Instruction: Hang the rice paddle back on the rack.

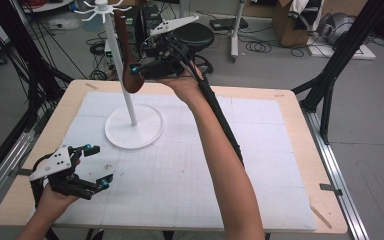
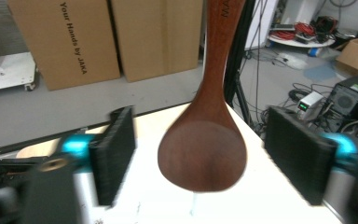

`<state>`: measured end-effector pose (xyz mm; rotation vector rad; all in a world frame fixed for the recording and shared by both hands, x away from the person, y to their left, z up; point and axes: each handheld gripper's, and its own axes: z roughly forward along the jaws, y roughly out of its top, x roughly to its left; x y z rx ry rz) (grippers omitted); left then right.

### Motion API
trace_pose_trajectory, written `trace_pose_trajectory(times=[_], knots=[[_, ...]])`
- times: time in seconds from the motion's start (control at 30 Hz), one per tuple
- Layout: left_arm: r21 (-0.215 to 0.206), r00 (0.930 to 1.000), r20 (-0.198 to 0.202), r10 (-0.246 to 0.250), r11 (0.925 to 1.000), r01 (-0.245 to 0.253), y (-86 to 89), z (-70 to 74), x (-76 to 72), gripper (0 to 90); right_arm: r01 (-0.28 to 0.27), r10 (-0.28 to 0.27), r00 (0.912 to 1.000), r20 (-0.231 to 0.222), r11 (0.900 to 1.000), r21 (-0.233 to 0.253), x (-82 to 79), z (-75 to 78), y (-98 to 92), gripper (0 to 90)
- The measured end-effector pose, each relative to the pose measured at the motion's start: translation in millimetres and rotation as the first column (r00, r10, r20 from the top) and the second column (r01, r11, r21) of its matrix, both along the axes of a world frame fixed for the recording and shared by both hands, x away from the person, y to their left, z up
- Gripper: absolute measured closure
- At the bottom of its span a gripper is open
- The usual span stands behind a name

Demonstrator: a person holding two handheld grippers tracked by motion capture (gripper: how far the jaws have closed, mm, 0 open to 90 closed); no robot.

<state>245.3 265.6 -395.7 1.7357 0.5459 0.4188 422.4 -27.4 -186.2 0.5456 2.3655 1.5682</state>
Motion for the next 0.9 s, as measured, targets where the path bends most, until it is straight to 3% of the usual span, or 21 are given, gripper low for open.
trace_pose_trajectory(times=[0.2,0.6,0.9], knots=[[-0.001,1.0,-0.003,0.0,1.0,0.0,0.4,-0.1,-0.1,1.8,-0.025,0.025,0.9996,-0.011,0.999,0.023,-11.6,-2.8,-4.8,13.4],[0.002,1.0,-0.006,-0.003,1.0,0.003,-0.7,-0.7,-0.5,1.7,-0.085,0.085,0.9956,-0.037,0.996,0.01,-33.6,-15.9,-14.8,0.3],[0.0,1.0,-0.009,-0.003,1.0,0.003,-1.8,-1.1,-0.8,1.8,-0.109,0.109,0.9933,-0.039,0.994,-0.001,-53.0,-27.3,-28.1,0.3]])
